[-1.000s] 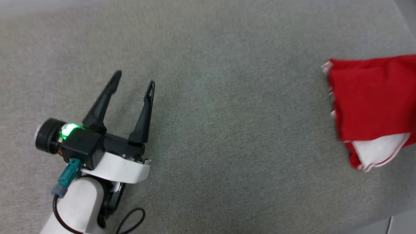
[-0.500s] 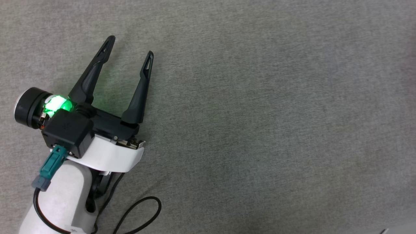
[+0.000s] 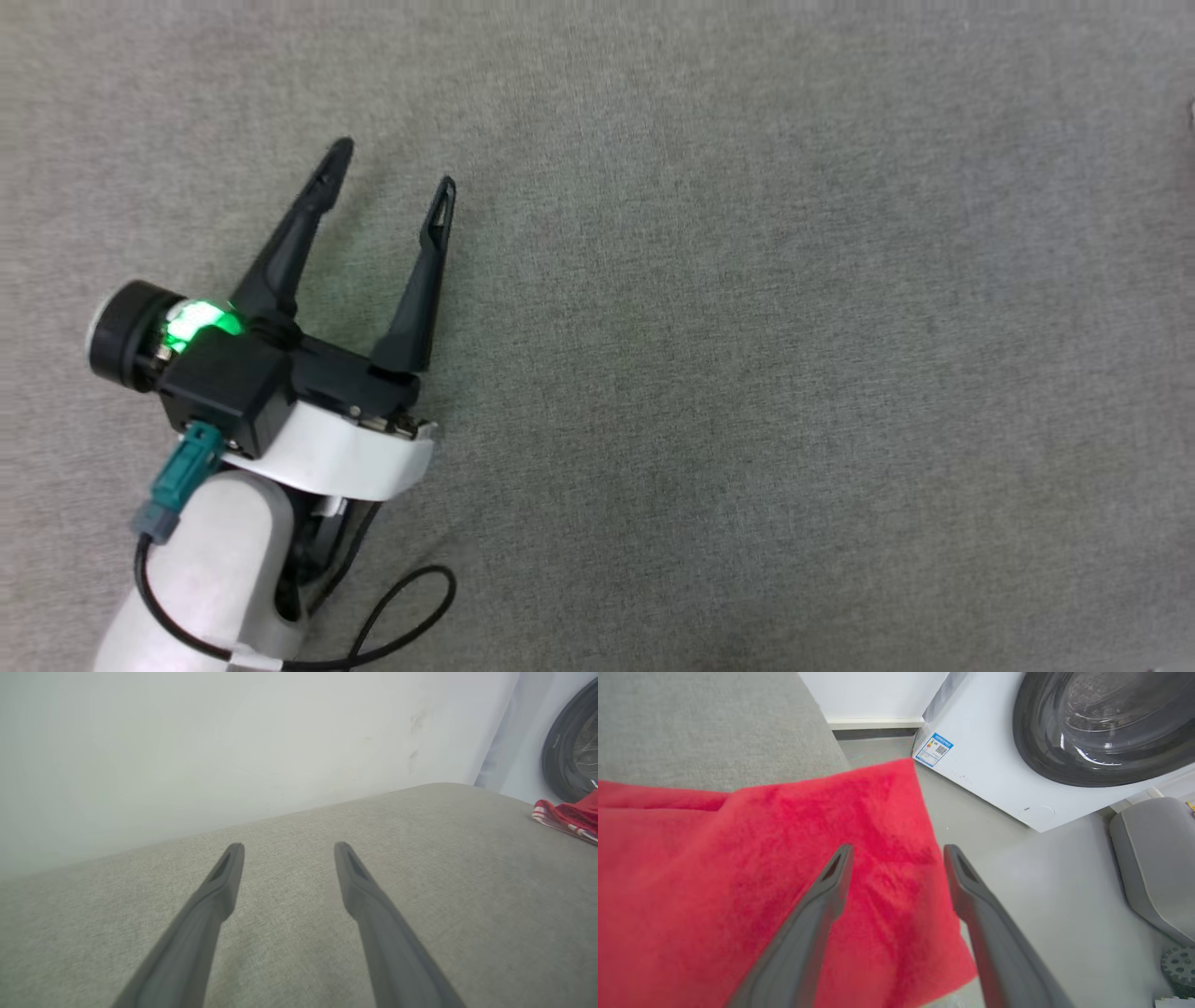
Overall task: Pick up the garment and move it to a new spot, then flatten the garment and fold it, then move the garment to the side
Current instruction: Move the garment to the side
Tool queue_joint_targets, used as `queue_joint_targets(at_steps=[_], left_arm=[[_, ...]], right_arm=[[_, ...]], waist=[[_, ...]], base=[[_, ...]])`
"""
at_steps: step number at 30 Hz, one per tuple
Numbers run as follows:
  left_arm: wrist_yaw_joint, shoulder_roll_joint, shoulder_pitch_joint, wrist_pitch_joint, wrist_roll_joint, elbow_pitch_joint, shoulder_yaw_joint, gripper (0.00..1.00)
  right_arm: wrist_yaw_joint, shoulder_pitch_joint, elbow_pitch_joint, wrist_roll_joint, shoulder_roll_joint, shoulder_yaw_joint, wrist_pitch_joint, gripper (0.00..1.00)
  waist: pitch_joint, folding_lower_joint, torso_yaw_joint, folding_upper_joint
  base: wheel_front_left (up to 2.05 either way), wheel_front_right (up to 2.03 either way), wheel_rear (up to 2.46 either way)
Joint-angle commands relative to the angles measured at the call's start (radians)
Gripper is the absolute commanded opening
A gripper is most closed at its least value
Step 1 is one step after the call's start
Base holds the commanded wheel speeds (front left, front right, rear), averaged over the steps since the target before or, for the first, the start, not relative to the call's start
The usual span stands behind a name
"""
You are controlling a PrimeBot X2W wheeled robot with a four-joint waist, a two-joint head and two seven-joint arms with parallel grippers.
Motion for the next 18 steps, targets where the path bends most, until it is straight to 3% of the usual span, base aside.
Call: queue_joint_targets(at_steps=[1,10,18], left_arm=[[0.005,-0.01,0.022,-0.011,-0.007,0.017,-0.004,1.0],[0.032,-0.067,0.106,-0.035,-0.042,0.097,-0.012,1.0],[0.068,-0.107,0.212,-0.045,-0.076,0.172,0.009,1.0]], right_arm=[[-0.001,-0.01,0.014,-0.009,-0.013,-0.002,-0.042,1.0],[-0.002,0.058,0.086,0.04,-0.029,0.073,-0.193,1.0],[-0.002,0.194,0.063,0.145,0.04,0.141,-0.307,1.0]], waist=[[-0.055,-0.0001,0.009,0.0],[-0.227,-0.0001,0.041,0.0],[-0.374,-0.0001,0.088,0.0]], base=[[0.0,0.0,0.0],[0.0,0.0,0.0],[0.0,0.0,0.0]])
